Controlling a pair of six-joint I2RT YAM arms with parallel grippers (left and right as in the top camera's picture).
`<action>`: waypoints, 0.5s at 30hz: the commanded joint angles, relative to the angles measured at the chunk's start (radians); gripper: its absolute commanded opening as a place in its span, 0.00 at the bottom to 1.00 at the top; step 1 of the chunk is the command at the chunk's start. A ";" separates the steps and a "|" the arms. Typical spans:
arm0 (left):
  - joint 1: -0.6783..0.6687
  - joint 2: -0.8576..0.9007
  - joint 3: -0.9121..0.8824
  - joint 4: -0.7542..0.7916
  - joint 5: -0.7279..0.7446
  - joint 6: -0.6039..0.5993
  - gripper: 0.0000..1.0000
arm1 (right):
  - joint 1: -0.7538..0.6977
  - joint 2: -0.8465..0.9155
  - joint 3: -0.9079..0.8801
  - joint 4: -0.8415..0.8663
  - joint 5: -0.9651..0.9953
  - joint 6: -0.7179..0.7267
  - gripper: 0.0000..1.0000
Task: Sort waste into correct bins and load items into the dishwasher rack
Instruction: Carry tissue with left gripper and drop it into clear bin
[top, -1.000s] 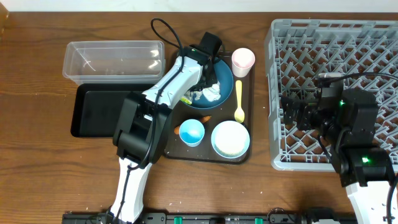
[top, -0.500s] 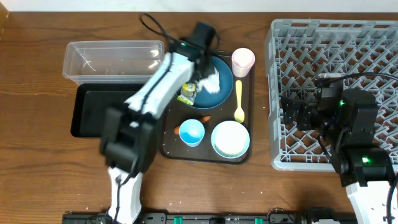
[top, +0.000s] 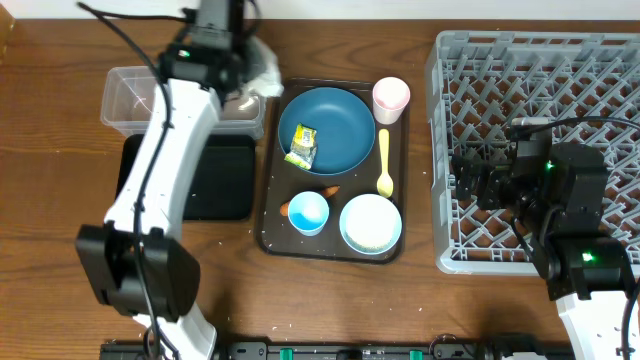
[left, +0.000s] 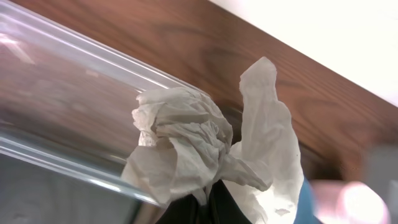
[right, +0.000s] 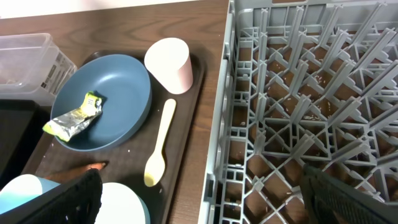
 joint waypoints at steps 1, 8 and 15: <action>0.072 0.066 0.003 0.020 -0.049 0.024 0.07 | -0.018 0.001 0.018 -0.001 -0.008 -0.006 0.99; 0.137 0.175 0.003 0.030 -0.049 0.025 0.11 | -0.018 0.001 0.018 0.000 -0.008 -0.006 0.99; 0.138 0.210 0.003 0.011 -0.050 0.044 0.39 | -0.018 0.001 0.018 0.000 -0.008 -0.006 0.99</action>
